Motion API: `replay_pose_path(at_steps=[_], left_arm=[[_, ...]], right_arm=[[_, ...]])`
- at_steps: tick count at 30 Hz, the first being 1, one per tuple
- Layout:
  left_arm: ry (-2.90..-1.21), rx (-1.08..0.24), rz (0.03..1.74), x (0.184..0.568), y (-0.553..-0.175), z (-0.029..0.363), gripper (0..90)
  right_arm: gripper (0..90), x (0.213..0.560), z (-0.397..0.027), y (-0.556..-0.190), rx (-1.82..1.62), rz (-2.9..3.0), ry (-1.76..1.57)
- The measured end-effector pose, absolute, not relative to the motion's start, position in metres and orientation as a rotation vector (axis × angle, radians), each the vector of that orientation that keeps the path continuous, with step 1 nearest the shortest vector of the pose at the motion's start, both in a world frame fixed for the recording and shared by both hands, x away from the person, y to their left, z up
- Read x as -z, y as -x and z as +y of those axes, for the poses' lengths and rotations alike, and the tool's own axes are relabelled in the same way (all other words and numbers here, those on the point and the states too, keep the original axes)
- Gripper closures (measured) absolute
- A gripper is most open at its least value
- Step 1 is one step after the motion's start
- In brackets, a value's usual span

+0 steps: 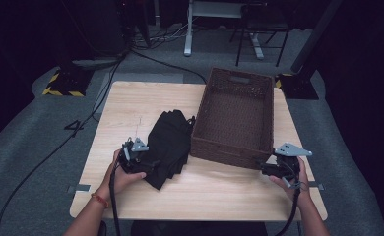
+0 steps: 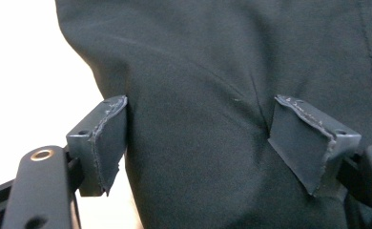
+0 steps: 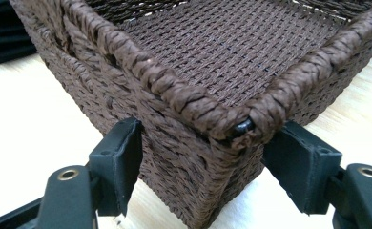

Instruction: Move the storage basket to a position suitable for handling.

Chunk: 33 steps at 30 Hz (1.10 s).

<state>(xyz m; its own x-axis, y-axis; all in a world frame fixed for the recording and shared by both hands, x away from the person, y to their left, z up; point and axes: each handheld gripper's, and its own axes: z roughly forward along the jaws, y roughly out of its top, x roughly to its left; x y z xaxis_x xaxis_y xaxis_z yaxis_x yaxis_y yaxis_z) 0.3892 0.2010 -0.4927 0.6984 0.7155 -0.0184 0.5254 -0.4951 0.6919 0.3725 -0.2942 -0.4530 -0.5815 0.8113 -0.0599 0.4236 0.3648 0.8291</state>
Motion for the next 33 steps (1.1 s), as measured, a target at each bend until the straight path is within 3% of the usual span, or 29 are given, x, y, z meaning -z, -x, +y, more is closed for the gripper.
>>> replay_pose_path(at_steps=[18,33], left_arm=[[-2.24,-0.35,0.911,0.496,-0.321,0.188,21.6],[-2.276,-0.294,0.826,0.495,-0.31,0.136,17.9]], right_arm=[[28.8,0.453,-0.259,-0.395,-1.185,2.19,-1.074],[27.7,0.454,-0.222,-0.39,-1.204,2.299,-0.936]])
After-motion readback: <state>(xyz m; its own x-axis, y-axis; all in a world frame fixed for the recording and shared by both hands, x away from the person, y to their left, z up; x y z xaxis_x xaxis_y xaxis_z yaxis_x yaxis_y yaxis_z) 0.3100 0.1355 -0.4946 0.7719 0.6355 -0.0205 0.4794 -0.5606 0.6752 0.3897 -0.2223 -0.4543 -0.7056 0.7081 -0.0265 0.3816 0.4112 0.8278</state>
